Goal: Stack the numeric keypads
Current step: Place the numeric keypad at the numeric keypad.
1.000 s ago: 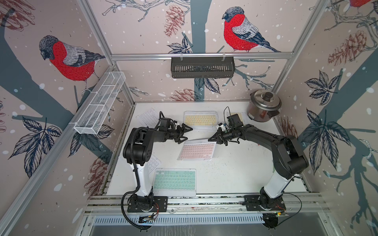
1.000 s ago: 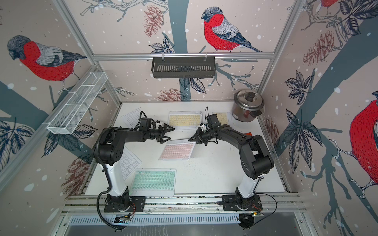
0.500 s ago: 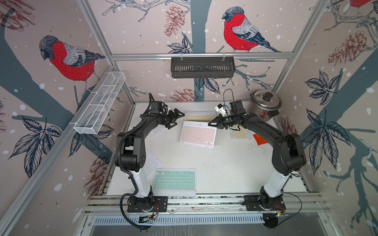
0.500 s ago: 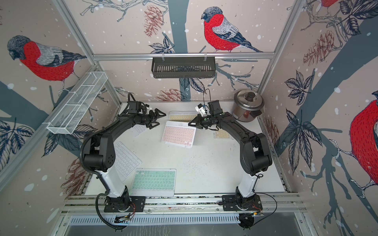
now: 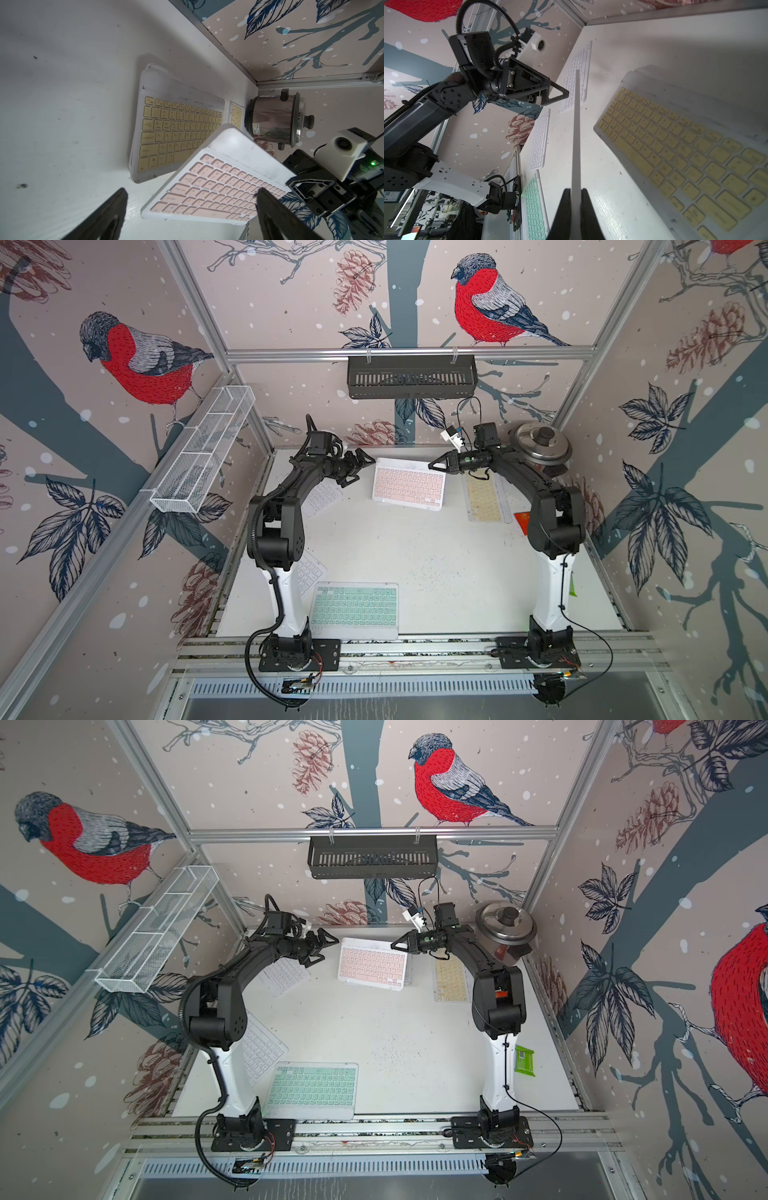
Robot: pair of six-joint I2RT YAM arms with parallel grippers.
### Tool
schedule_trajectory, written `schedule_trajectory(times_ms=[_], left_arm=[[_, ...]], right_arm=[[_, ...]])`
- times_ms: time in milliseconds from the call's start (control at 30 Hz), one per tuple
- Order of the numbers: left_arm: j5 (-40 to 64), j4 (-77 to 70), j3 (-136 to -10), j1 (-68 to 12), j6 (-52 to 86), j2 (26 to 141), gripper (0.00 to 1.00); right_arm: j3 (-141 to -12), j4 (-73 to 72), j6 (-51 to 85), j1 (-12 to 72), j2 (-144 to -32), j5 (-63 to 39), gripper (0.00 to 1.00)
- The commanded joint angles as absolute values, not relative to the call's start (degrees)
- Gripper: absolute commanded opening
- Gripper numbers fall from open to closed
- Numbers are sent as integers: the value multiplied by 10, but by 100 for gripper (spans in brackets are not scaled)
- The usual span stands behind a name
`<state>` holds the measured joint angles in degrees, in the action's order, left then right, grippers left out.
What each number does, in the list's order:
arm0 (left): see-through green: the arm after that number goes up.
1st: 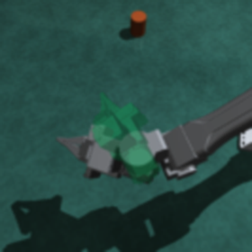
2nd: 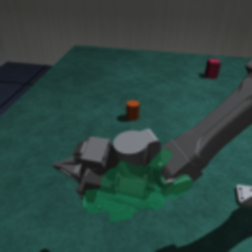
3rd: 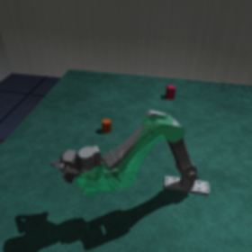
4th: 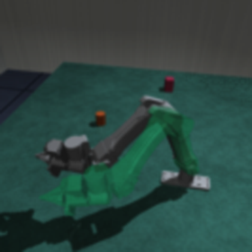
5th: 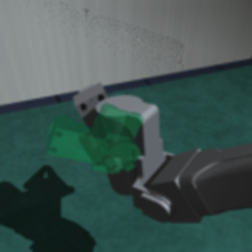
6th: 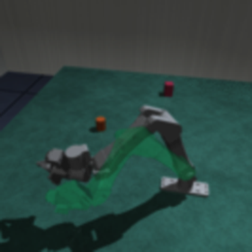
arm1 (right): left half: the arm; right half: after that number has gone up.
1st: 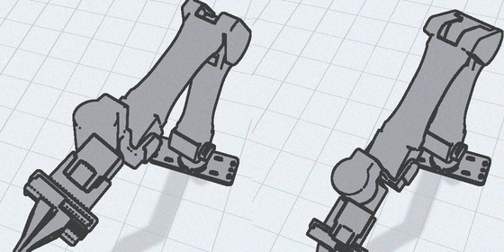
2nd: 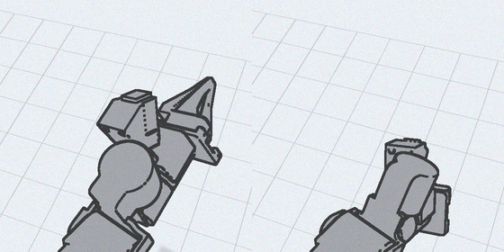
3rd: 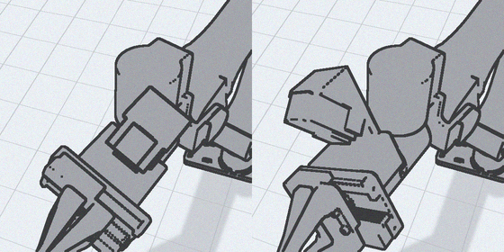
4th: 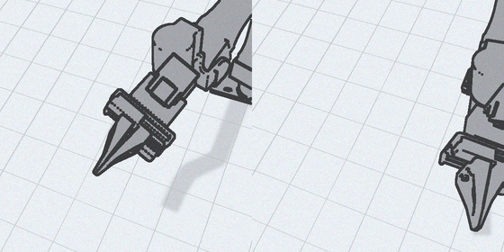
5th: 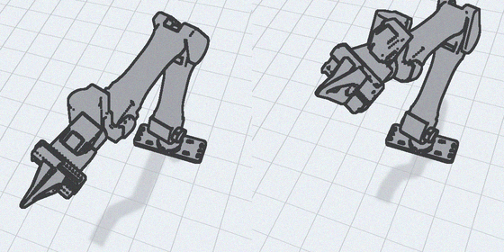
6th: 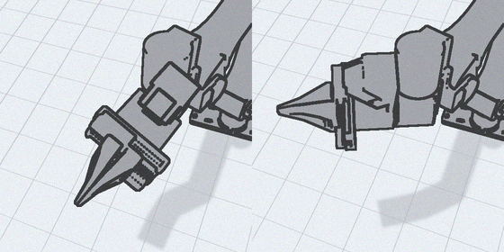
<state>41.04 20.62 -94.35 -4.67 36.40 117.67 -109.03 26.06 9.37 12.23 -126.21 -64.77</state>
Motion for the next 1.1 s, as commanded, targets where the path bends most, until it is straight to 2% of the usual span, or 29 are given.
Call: schedule_trajectory(times_ms=[0, 233, 500, 900, 1067], left_arm=[[403, 217, -960, -47, 347, 1198, 96], [407, 216, -995, -47, 345, 1238, 96], [412, 238, -1015, -53, 326, 1281, 96], [406, 263, -1057, -75, 329, 1327, 96], [404, 265, -1050, -75, 329, 1331, 96]], right_arm=[[-1148, 323, 33, 116, -1309, -707, 1], [-1263, 360, 13, 115, -1414, -725, 3], [-1265, 299, 50, 97, -1450, -736, 6], [-1310, 207, 134, 87, -1517, -705, 19], [-1311, 143, 182, 86, -1527, -683, 22]])
